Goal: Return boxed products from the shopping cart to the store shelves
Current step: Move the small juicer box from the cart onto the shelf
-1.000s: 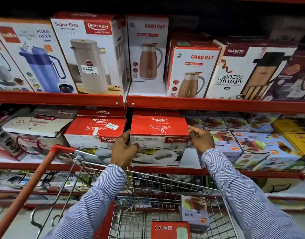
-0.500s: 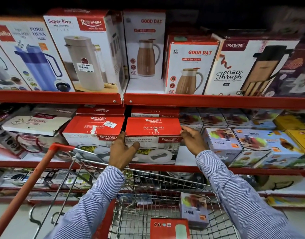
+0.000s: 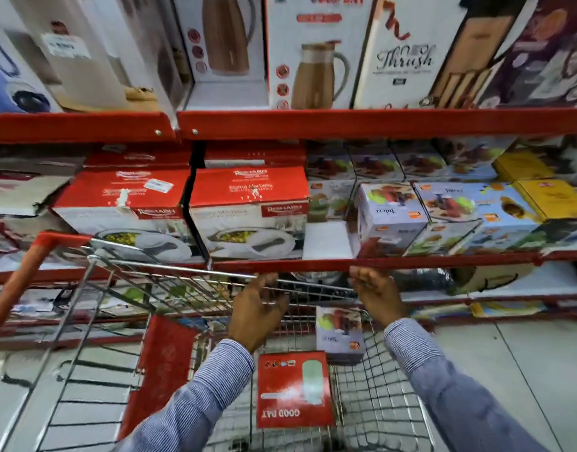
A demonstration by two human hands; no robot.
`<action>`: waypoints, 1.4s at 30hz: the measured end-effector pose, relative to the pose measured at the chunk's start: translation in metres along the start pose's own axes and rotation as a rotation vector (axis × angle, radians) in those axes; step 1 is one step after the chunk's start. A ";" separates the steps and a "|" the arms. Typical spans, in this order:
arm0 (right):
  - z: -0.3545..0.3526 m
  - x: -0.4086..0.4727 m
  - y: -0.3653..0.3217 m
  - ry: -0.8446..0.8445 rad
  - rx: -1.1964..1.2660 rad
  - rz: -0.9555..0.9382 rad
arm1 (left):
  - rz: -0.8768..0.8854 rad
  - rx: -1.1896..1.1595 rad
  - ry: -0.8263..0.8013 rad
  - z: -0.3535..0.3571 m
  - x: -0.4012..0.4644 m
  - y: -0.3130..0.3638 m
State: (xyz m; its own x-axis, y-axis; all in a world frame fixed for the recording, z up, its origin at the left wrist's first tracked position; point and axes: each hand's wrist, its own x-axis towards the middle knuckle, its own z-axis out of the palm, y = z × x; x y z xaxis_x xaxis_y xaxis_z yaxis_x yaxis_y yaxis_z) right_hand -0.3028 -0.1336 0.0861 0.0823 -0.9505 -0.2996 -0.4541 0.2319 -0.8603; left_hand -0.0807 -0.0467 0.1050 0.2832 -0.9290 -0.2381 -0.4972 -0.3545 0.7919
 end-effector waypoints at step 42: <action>-0.072 -0.012 -0.058 0.014 0.199 -0.023 | -0.150 -0.315 0.005 0.001 -0.006 0.128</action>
State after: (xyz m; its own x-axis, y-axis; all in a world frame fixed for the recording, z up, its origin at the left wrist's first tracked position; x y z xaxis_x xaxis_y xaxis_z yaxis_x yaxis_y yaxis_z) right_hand -0.3409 -0.1504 0.1695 0.0777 -0.9586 -0.2740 -0.2678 0.2446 -0.9319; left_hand -0.1465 -0.0866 0.2072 0.3383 -0.8682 -0.3629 -0.1723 -0.4363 0.8832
